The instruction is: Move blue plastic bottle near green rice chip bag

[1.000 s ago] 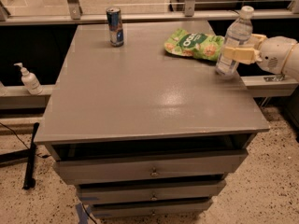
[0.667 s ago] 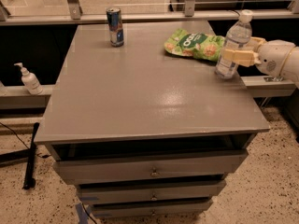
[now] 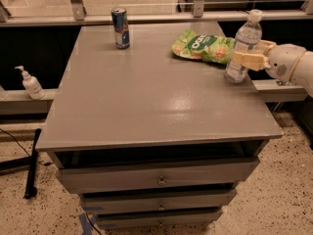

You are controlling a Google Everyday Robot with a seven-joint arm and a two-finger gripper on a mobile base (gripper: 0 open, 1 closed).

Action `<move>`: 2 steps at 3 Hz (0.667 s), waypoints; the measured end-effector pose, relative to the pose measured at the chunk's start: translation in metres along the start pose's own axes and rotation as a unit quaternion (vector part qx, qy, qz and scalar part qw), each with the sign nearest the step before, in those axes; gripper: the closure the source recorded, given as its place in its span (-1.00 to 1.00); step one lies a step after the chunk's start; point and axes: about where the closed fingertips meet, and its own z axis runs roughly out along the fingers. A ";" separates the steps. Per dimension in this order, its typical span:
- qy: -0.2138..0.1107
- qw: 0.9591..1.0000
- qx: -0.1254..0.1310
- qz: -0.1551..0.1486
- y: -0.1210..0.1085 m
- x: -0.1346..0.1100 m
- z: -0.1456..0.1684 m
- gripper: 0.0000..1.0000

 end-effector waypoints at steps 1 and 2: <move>0.000 1.000 0.000 0.000 0.000 -0.001 0.000 -0.30; 0.004 1.000 -0.008 0.010 0.005 0.003 0.001 -0.74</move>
Offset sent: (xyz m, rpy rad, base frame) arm -0.0080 0.0033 -0.0106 0.0200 0.0512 0.0237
